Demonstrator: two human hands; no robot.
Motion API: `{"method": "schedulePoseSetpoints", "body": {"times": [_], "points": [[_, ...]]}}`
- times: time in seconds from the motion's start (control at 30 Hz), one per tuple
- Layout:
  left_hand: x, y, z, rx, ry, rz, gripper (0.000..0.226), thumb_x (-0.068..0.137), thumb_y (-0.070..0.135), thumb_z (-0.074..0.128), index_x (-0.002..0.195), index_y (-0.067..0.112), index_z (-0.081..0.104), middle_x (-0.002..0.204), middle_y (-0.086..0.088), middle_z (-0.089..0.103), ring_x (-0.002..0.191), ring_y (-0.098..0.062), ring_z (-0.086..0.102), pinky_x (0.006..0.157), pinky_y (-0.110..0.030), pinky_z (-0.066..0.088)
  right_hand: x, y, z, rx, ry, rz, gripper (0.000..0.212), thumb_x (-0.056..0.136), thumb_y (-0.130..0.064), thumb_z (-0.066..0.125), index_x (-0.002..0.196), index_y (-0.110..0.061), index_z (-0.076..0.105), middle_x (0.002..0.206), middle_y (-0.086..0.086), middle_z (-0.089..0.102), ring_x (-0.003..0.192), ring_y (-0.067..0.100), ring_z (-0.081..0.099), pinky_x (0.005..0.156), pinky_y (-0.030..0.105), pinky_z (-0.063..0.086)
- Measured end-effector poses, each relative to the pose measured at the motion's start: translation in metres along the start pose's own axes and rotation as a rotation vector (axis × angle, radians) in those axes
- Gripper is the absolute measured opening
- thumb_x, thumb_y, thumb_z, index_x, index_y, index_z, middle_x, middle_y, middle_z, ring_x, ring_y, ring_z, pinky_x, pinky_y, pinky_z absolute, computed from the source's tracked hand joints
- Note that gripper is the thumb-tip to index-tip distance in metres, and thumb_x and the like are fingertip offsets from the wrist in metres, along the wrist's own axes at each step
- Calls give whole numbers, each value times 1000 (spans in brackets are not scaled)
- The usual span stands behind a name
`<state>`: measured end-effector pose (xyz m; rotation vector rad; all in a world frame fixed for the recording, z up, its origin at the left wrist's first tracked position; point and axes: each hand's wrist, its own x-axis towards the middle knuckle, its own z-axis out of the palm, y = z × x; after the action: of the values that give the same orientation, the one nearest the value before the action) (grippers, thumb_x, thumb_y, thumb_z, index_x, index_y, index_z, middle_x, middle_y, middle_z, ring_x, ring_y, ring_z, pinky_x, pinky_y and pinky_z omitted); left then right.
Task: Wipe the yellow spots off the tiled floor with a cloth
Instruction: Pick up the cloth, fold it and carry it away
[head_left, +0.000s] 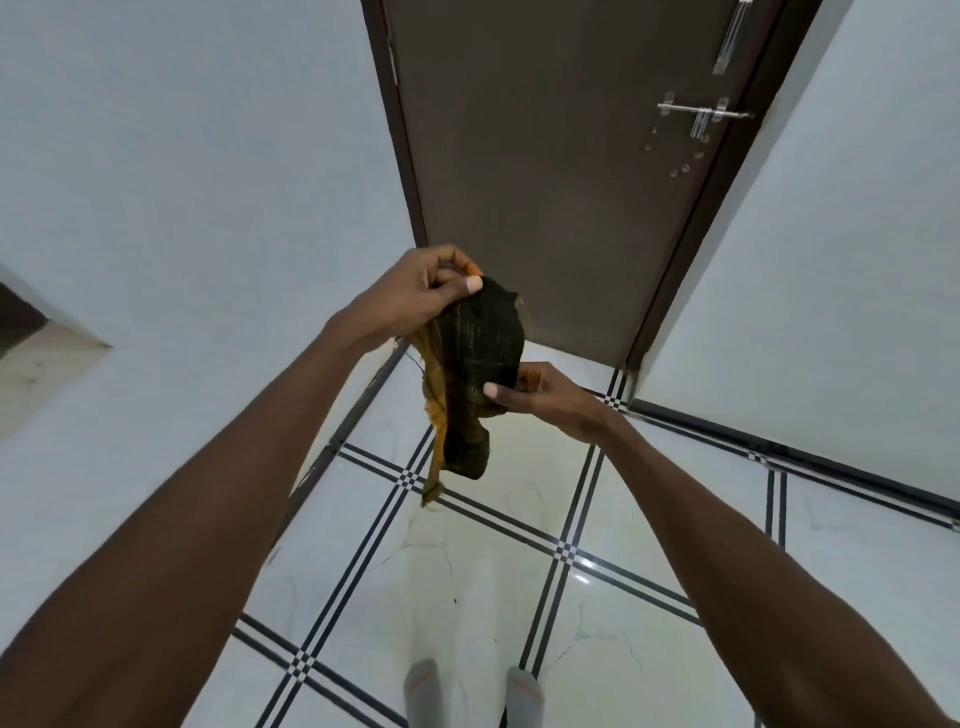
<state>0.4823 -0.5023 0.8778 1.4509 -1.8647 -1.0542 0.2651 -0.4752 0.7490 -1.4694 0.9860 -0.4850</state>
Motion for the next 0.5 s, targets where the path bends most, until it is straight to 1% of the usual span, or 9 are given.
{"method": "schedulePoseSetpoints", "body": {"times": [0.07,0.1,0.13,0.2,0.23,0.27,0.33,0.43,0.5], "points": [[6,-3,-7,36,62,-17,21,104,29,62,118,14,66,88,5,74,100,-12,72,86,-28,56,-4,2,8,74,18,25,56,96,-51,66,129,-7,66,123,11,75,117,24,72,115,54,49],[8,-5,-8,60,97,-25,22,104,29,62,119,14,66,86,5,73,101,-16,70,87,-31,54,-6,1,11,136,20,46,51,100,-49,60,131,-9,65,126,9,74,120,22,70,116,53,48],[10,-8,-8,76,130,-31,23,104,30,62,120,14,66,87,4,72,100,-17,68,84,-30,52,-6,-1,16,208,28,70,44,104,-45,53,134,-13,63,129,4,72,123,20,67,117,51,47],[12,-16,-4,90,179,-43,24,104,30,61,121,14,66,101,-1,73,101,-17,67,78,-29,52,-7,-9,24,306,45,93,39,109,-44,44,140,-25,56,135,-4,68,128,19,64,116,45,47],[12,-22,-2,98,212,-51,25,104,31,61,122,14,66,110,-3,73,105,-18,67,80,-30,55,-7,-14,28,332,71,93,41,108,-47,43,142,-27,53,139,-3,66,130,20,63,115,44,48],[9,-31,3,106,248,-61,26,105,32,60,124,14,65,118,-4,71,111,-19,66,87,-33,57,-6,-16,31,366,98,93,43,108,-50,43,143,-27,53,142,0,65,131,22,63,113,43,50],[-2,-48,16,114,305,-94,31,106,35,57,127,12,62,126,-6,68,117,-21,64,100,-35,53,-5,-20,35,453,153,107,43,109,-49,42,141,-24,53,142,7,65,126,25,67,103,40,57],[-31,-85,47,65,294,-273,38,106,46,52,124,13,60,121,-7,69,113,-24,66,103,-46,54,-5,-24,40,622,196,145,32,111,-35,46,133,-15,58,129,12,71,117,28,72,89,39,62],[-51,-107,67,-18,242,-409,45,107,53,46,119,13,61,116,-9,71,111,-26,69,104,-52,55,-7,-22,44,683,194,156,25,111,-27,48,129,-15,58,124,11,73,113,27,74,86,40,63]]}}
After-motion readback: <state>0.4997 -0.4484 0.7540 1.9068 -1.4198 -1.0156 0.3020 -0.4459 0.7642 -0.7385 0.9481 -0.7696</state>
